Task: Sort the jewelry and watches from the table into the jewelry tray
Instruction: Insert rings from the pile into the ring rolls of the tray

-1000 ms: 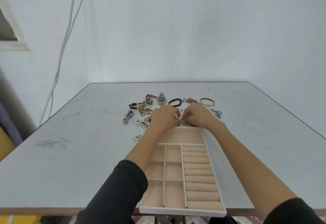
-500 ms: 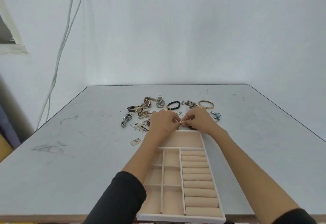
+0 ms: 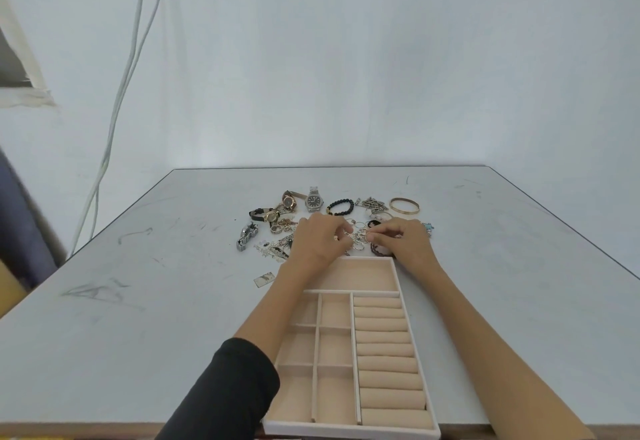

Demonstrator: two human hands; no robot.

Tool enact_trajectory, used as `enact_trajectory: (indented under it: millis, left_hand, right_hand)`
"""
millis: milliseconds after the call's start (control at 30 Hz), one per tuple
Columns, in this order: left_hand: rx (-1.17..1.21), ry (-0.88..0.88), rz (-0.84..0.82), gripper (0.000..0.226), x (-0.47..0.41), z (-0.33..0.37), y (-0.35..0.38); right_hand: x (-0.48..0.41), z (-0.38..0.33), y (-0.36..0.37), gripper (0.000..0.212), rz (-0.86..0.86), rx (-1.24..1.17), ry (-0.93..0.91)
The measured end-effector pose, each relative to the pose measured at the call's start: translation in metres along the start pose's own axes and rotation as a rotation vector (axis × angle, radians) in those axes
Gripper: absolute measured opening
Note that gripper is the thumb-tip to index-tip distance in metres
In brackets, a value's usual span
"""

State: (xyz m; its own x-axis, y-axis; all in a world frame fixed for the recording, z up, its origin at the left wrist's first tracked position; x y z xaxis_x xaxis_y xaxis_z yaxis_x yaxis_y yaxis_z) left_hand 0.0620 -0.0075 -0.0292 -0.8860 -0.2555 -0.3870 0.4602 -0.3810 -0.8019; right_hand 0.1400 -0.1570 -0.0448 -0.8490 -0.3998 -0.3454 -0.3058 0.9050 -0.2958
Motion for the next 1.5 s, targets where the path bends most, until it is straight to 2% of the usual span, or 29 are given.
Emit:
enact_trajectory:
  millis: [133, 300, 400, 500, 833, 1000, 1100, 1267, 1500]
  left_hand:
    - [0.064, 0.005, 0.06, 0.012, 0.004, -0.004, -0.01]
    - [0.384, -0.116, 0.114, 0.01, 0.019, -0.022, -0.026]
    - [0.619, -0.212, 0.143, 0.015, 0.034, -0.031, -0.028]
    - [0.72, -0.269, 0.151, 0.019, 0.04, -0.032, -0.027]
    - [0.67, -0.252, 0.188, 0.023, 0.04, -0.029, -0.025]
    - [0.602, -0.159, 0.211, 0.021, 0.039, -0.026, -0.029]
    - [0.522, -0.061, 0.173, 0.012, 0.043, -0.015, -0.034]
    - [0.537, 0.084, 0.07, 0.01, 0.06, 0.007, -0.036]
    - [0.553, 0.129, -0.012, 0.007, 0.067, 0.024, -0.034]
  right_hand:
    - [0.001, 0.001, -0.003, 0.01, 0.024, -0.07, -0.008]
    - [0.007, -0.007, -0.004, 0.01, 0.085, -0.08, -0.034]
    - [0.012, -0.017, -0.008, 0.011, 0.185, -0.277, 0.003]
    - [0.019, -0.02, 0.002, 0.007, 0.207, -0.398, 0.066]
    - [0.011, -0.029, 0.019, 0.007, 0.111, -0.234, 0.018]
    - [0.018, -0.036, 0.013, 0.007, 0.138, -0.209, -0.022]
    - [0.027, -0.045, 0.006, 0.011, 0.113, -0.184, -0.052]
    - [0.05, -0.052, -0.014, 0.011, -0.002, -0.053, -0.108]
    - [0.086, -0.048, -0.031, 0.012, -0.093, 0.135, -0.084]
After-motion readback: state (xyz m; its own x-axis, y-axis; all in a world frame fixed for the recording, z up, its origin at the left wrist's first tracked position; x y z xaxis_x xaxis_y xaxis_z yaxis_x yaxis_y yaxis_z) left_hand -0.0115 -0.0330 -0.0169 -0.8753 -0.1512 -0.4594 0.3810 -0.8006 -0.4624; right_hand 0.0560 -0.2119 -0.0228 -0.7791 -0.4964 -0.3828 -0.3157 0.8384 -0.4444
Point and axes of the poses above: each hand's wrist, its own x-axis away from the middle knuckle, its own y-axis out of the palm, z = x × y, the point moved 6 cm from there along -x, towards the middle knuckle, and after that the axes turned 2 degrees about z, right-handed, at the moved point
